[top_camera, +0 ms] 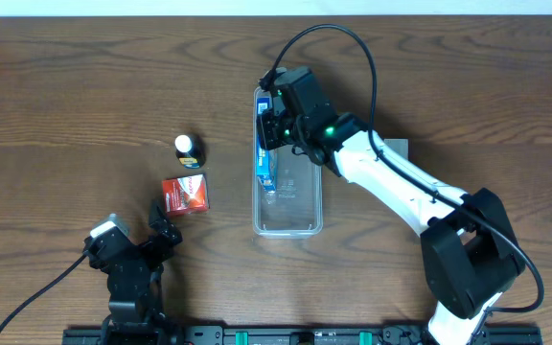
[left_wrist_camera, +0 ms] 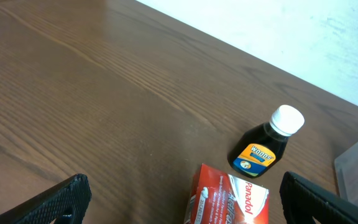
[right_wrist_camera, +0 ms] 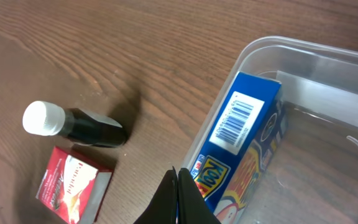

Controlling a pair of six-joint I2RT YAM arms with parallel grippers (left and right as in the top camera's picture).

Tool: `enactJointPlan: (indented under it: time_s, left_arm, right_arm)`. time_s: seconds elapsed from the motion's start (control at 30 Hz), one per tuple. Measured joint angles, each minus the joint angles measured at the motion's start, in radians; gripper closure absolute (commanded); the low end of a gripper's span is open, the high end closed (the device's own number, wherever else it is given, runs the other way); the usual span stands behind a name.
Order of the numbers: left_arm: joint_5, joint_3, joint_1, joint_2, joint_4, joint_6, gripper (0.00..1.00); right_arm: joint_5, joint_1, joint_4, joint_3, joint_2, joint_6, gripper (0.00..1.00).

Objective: Pack container
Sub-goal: 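Open right gripper and lay the blue box flat in container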

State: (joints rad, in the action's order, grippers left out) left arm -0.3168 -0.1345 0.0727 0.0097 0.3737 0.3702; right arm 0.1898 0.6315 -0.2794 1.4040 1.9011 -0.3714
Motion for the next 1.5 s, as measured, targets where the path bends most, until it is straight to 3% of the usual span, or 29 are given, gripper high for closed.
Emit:
enactJointPlan:
  time_s: [0.73,1.27,1.5]
  left_arm:
    - [0.000,0.000,0.000,0.000,0.000,0.000,0.02]
    - [0.000,0.000,0.000,0.000,0.000,0.000,0.02]
    - [0.000,0.000,0.000,0.000,0.000,0.000,0.02]
  right_arm:
    - [-0.061,-0.064,-0.140,-0.001,0.019,0.007,0.99]
    - [0.199,-0.064,-0.020,-0.001,0.019,0.073,0.99]
    - [0.146,-0.001,-0.032,-0.001,0.019,0.116,0.99]
